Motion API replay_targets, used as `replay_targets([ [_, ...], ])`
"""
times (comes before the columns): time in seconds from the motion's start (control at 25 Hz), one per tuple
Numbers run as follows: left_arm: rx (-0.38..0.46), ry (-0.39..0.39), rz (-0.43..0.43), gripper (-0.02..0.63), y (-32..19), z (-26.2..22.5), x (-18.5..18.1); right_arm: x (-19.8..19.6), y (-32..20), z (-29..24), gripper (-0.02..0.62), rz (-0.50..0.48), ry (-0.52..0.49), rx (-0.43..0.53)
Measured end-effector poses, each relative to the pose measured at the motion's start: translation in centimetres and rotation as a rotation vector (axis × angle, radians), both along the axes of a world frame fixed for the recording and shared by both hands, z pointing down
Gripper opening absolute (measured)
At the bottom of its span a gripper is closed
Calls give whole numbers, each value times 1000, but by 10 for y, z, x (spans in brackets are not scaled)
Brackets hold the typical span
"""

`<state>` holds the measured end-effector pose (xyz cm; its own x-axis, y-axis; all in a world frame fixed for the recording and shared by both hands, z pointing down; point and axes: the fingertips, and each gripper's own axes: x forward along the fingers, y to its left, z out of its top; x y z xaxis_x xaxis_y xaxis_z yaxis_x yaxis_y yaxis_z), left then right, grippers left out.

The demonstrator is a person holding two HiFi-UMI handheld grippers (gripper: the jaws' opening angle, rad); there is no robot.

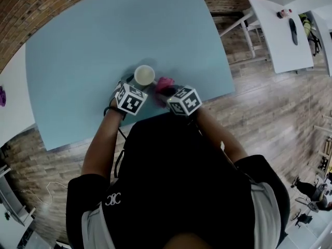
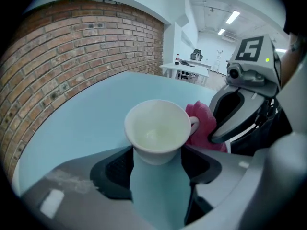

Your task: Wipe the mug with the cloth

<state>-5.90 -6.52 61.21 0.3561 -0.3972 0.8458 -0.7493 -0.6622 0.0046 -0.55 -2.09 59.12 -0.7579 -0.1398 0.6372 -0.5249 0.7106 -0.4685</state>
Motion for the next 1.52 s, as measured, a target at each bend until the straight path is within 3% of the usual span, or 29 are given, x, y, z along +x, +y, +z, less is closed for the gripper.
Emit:
replay_targets([
  [0.16,-7,1,-4,293,8,-2,-6,6,-8,17,37,42,63,-19],
  [0.32,-7,15,24,187,24,-2,-2,14,-25,20,36,111,95,4],
  [0.36,-8,32,40,190,29,-2,1,15,-30,20,36,125,100,14],
  [0.52,-6,74,69,283,43,4,2,17,-44,17,37,147,101,31],
  [0.68,-23,55,121,408,43,9,-11,21,-51,15,37,149,103,56],
  [0.96,60,51,254,437,-3,-15,-17,20,-83,-5,37,217,57,106],
  [1.04,58,37,274,439,-15,-16,-18,18,-93,-9,37,228,55,117],
  [1.16,15,36,314,506,-22,-12,-16,13,-102,-11,37,226,53,121],
  [1.36,-16,5,443,506,-18,-7,-5,-5,-109,-11,37,167,40,117],
  [1.52,-9,-14,482,506,-16,-3,4,-19,-111,-11,37,85,43,134],
])
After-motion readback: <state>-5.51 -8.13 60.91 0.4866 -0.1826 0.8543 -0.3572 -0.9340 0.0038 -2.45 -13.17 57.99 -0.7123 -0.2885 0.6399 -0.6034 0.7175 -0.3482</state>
